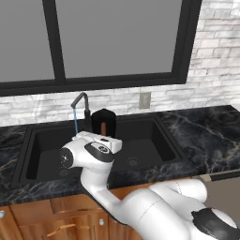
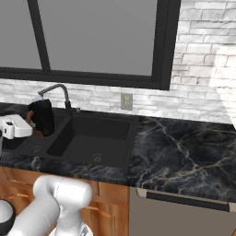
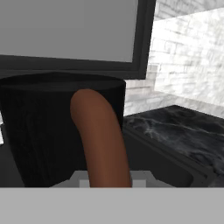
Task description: Turn on the sink faucet and place the jug under the water for a few seconds to fill it up.
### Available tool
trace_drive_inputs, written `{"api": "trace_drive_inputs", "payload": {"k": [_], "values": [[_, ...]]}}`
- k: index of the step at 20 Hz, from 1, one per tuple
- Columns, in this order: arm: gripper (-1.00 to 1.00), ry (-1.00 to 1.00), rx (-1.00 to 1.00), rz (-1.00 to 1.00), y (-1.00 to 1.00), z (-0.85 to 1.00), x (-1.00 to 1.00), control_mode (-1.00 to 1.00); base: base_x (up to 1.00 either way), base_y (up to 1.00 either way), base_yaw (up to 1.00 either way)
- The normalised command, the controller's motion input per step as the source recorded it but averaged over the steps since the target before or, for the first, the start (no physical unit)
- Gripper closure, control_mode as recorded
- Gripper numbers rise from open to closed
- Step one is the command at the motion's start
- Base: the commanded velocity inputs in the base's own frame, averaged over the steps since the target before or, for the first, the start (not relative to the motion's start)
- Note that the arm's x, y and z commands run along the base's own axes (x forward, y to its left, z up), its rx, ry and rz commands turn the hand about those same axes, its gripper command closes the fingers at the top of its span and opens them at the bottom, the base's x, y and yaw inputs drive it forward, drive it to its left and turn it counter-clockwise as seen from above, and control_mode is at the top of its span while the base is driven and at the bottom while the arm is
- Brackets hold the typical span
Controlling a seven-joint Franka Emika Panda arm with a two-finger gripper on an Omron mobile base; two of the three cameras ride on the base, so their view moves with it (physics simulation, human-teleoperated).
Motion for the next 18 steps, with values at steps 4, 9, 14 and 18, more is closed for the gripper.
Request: {"api": "trace_drive_inputs", "payload": {"k": [4,9,14,18], "values": [[1.00,0.01,0.01,0.06,0.48,-0.27,0.16,-1.00,0.00,0.00,0.00],[1.00,0.00,0.00,0.03,0.17,-0.06,0.08,-1.00,0.00,0.00,0.00],[1.00,0.01,0.00,0.00,0.00,0.00,0.00,-1.00,0.00,0.00,0.00],[1.00,0.00,0.00,0.00,0.00,-0.02,0.01,-1.00,0.00,0.00,0.00]]}}
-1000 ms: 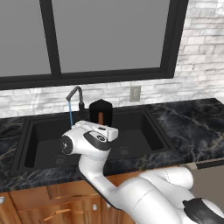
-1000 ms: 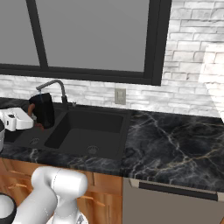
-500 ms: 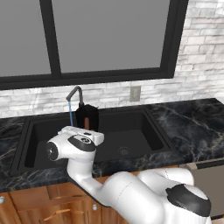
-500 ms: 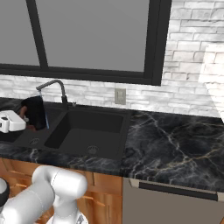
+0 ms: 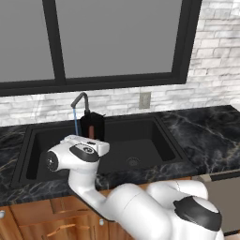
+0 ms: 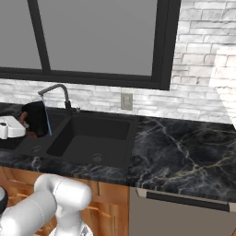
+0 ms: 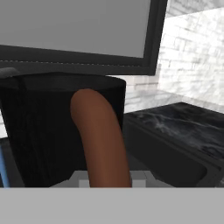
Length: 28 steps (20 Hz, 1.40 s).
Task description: Turn on the sink faucet and place the jug under the water for a few seconds to fill it up.
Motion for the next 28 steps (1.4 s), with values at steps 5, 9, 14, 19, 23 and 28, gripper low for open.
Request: {"api": "trace_drive_inputs", "payload": {"k": [5,9,14,19,23,28], "values": [[1.00,0.00,0.00,0.00,0.05,-0.07,0.18,-1.00,0.00,0.00,0.00],[1.00,0.00,0.00,0.00,0.33,-0.11,0.11,-1.00,0.00,0.00,0.00],[1.00,0.00,0.00,0.00,0.44,-0.28,0.04,-1.00,0.00,0.00,0.00],[1.00,0.00,0.00,0.00,0.33,-0.34,0.15,-1.00,0.00,0.00,0.00],[1.00,0.00,0.00,0.00,0.28,-0.30,0.19,-1.00,0.00,0.00,0.00],[1.00,0.00,0.00,0.00,0.24,-0.07,0.28,-1.00,0.00,0.00,0.00]]}}
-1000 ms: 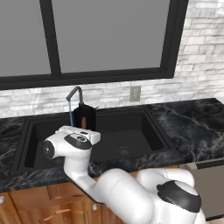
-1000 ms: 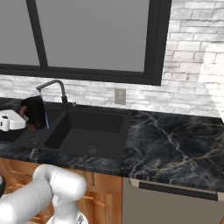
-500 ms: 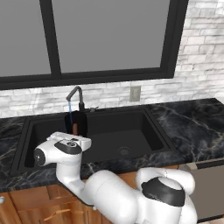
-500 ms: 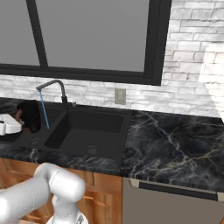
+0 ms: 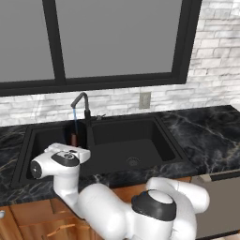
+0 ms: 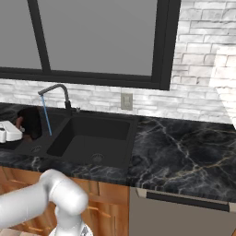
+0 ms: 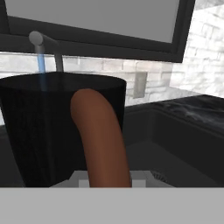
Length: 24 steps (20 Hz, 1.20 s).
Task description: Turn on the sink faucet and place the jug under the water for a few seconds to fill it up.
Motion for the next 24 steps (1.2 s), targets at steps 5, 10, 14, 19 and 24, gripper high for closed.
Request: {"api": "trace_drive_inputs", "payload": {"k": [5,10,14,19,24], "values": [[1.00,0.00,0.00,0.00,0.21,-0.02,0.39,-1.00,0.00,0.00,0.00],[1.00,0.00,0.00,0.00,0.06,-0.06,0.32,-1.00,0.00,0.00,0.00],[1.00,0.00,0.00,0.00,0.00,-0.06,0.31,-1.00,0.00,0.00,0.00],[1.00,0.00,0.00,0.00,0.00,-0.01,0.33,-1.00,0.00,0.00,0.00],[1.00,0.00,0.00,0.00,0.00,0.00,0.34,-1.00,0.00,0.00,0.00]]}}
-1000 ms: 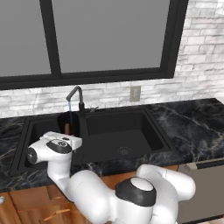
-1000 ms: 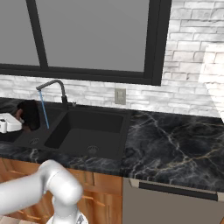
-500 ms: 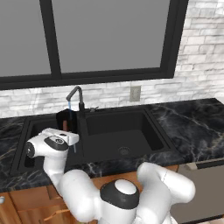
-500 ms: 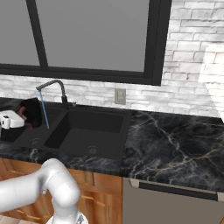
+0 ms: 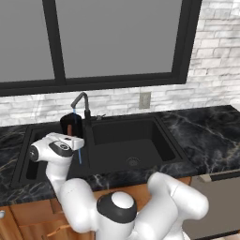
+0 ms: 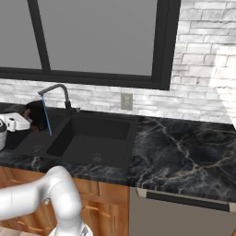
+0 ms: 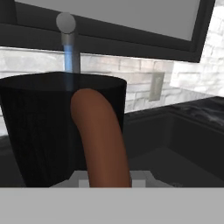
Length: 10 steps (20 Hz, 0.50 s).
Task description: Turn on the sink faucet and place the jug under the water for a few seconds to fill it up.
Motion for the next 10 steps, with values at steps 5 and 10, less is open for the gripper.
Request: {"api": "trace_drive_inputs", "payload": {"k": [5,10], "values": [[1.00,0.00,0.00,0.00,0.00,0.00,0.26,-1.00,0.00,0.00,0.00],[1.00,0.00,0.01,0.00,0.00,0.00,0.26,-1.00,0.00,0.00,0.00]]}}
